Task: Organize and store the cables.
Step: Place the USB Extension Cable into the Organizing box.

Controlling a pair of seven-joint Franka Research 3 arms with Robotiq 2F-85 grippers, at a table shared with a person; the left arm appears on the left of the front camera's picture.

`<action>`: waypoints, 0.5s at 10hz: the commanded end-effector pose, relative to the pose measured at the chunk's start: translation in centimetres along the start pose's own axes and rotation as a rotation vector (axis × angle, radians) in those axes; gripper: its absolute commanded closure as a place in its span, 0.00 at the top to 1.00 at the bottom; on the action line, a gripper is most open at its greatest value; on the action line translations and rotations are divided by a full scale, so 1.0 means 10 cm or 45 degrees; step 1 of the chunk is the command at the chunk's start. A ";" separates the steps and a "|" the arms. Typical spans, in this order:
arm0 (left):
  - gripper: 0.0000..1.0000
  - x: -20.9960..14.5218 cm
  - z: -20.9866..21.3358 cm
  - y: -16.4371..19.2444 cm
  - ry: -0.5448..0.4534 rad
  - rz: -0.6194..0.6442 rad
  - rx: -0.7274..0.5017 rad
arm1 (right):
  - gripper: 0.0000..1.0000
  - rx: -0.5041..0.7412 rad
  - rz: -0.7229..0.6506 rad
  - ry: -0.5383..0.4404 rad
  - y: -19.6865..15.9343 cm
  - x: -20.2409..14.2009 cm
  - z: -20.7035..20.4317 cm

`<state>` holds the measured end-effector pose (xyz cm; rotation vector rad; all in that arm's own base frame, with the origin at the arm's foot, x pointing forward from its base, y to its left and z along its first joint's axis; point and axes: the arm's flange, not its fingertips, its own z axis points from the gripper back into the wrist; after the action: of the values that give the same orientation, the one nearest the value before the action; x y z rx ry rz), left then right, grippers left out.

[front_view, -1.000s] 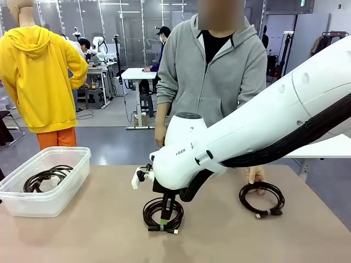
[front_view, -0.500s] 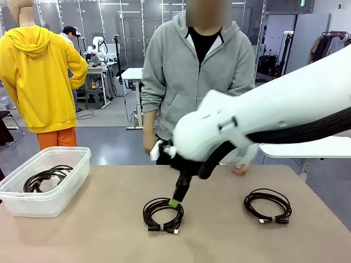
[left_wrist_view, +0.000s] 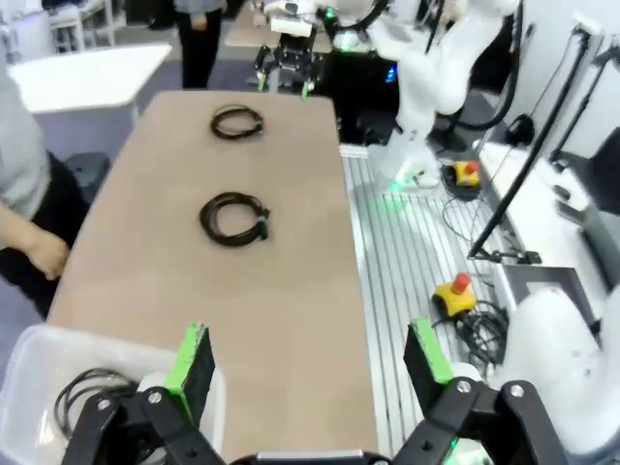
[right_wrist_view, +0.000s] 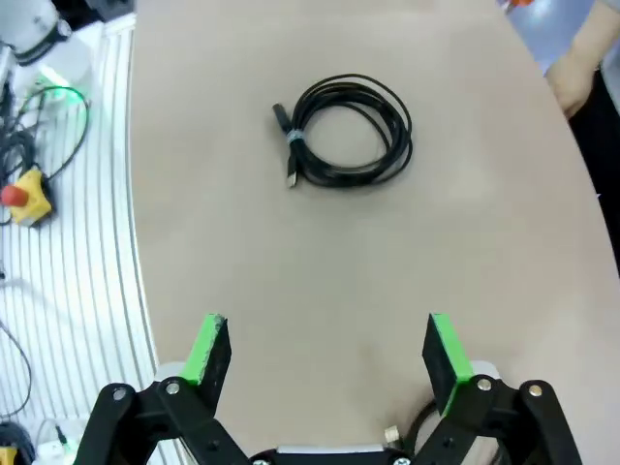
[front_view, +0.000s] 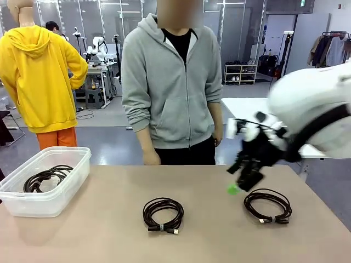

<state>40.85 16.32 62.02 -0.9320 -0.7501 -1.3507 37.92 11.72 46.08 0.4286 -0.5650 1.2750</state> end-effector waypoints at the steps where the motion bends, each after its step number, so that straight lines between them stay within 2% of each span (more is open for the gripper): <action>1: 1.00 0.13 -0.79 -0.19 -0.022 0.031 0.037 | 1.00 -0.006 0.047 -0.093 0.11 -0.51 0.44; 4: 1.00 0.32 -1.75 -0.13 0.166 -0.049 -0.011 | 1.00 -0.122 -0.008 -0.327 0.16 -1.46 1.16; 5: 1.00 0.36 -2.02 -0.07 0.215 -0.029 -0.008 | 1.00 -0.125 -0.029 -0.440 0.18 -1.79 1.36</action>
<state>38.69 -1.72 56.59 -0.8540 -0.6541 -1.4564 33.33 -7.89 48.15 0.5217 -0.8489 1.1490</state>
